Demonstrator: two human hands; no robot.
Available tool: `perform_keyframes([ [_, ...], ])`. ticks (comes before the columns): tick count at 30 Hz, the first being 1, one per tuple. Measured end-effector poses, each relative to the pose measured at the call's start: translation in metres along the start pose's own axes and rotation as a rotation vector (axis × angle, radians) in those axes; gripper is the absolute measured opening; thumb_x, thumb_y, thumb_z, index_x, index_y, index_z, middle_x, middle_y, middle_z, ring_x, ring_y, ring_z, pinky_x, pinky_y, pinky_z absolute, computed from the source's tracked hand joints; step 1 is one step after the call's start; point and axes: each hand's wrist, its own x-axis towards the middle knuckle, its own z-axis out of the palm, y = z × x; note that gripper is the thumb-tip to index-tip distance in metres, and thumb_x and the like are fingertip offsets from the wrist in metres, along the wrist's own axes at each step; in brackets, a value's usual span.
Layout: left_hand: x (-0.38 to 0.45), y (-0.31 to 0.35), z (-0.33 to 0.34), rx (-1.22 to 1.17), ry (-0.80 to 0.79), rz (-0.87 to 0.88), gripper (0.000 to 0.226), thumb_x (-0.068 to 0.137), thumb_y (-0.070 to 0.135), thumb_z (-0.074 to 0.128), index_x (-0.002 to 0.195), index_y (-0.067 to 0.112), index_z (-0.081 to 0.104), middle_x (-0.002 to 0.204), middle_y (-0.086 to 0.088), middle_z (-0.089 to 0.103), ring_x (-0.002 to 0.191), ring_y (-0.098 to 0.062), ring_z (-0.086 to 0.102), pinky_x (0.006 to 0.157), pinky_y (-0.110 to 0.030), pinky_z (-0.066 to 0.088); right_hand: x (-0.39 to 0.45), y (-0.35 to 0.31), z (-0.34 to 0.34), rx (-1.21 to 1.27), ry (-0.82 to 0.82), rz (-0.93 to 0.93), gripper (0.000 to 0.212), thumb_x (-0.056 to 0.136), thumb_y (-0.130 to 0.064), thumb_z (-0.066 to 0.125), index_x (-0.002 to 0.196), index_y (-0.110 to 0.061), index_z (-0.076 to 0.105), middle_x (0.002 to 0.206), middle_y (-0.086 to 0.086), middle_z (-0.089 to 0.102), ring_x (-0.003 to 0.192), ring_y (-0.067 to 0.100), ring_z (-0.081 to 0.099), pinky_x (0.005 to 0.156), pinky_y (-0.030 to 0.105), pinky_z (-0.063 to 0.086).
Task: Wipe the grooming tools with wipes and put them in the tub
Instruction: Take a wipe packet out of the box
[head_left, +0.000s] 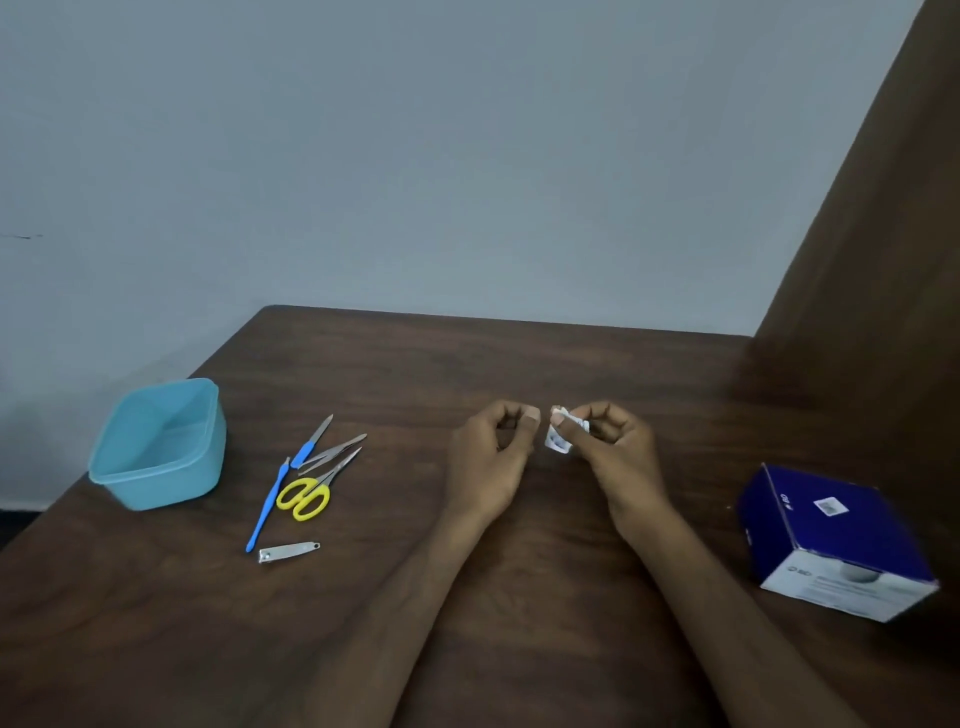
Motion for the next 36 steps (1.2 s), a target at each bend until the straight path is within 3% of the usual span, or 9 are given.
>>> perform_keyframes([
  [3,-0.005,0.000,-0.002,0.014,-0.077,0.036,0.014,0.098,0.038,0.075,0.107,0.028,0.079,0.095,0.017,0.081,0.087,0.002,0.076,0.080,-0.025,0.062,-0.001,-0.004,0.001,0.053,0.022,0.010,0.016,0.083,-0.013,0.089,0.082,-0.011,0.073,0.080,0.004,0.077,0.067,0.008,0.067,0.067,0.023,0.054],
  [7,-0.013,0.003,-0.001,0.026,-0.157,0.081,0.016,0.095,0.038,0.079,0.110,0.031,0.079,0.096,0.017,0.081,0.090,0.001,0.076,0.082,-0.029,0.063,-0.006,-0.002,0.000,0.077,-0.012,0.076,0.017,0.088,-0.020,0.086,0.083,-0.010,0.073,0.083,0.013,0.078,0.075,0.021,0.070,0.074,0.036,0.055],
  [14,-0.008,-0.002,-0.003,0.004,-0.006,0.079,0.022,0.091,0.016,0.083,0.108,0.029,0.079,0.091,0.013,0.081,0.082,-0.007,0.077,0.074,-0.034,0.066,-0.004,0.000,-0.005,0.021,-0.113,0.115,0.010,0.096,-0.012,0.077,0.095,-0.003,0.077,0.094,0.015,0.081,0.085,0.020,0.076,0.076,0.030,0.064],
  [21,-0.009,-0.004,-0.005,0.005,0.053,0.119,0.017,0.093,0.015,0.081,0.105,0.026,0.079,0.095,0.017,0.081,0.087,-0.001,0.077,0.076,-0.022,0.061,-0.006,-0.004,-0.008,0.040,-0.174,0.161,0.008,0.090,-0.015,0.083,0.088,-0.010,0.077,0.091,0.012,0.080,0.079,0.018,0.069,0.080,0.032,0.059],
  [26,-0.007,-0.004,-0.003,-0.005,0.063,0.044,0.020,0.093,0.012,0.081,0.108,0.023,0.077,0.088,0.010,0.079,0.076,-0.005,0.077,0.068,-0.015,0.057,0.001,-0.011,-0.013,0.367,0.043,0.189,0.012,0.091,-0.001,0.077,0.086,-0.009,0.070,0.074,0.004,0.073,0.070,0.012,0.067,0.066,0.021,0.061],
  [31,-0.010,-0.003,-0.006,-0.021,0.041,0.081,0.019,0.095,0.009,0.077,0.102,0.023,0.066,0.085,0.006,0.078,0.060,-0.014,0.074,0.062,-0.021,0.057,0.003,-0.008,-0.014,0.366,0.106,0.153,0.014,0.090,0.000,0.079,0.103,-0.006,0.075,0.083,0.002,0.076,0.068,0.007,0.067,0.067,0.022,0.060],
  [36,-0.014,-0.001,-0.003,0.132,0.019,0.219,0.017,0.098,0.012,0.073,0.091,0.027,0.072,0.089,0.015,0.077,0.077,-0.006,0.073,0.067,-0.018,0.055,0.008,-0.010,-0.020,0.369,0.316,0.074,0.015,0.089,-0.011,0.084,0.103,-0.008,0.079,0.077,-0.001,0.073,0.066,0.007,0.063,0.070,0.028,0.055],
])
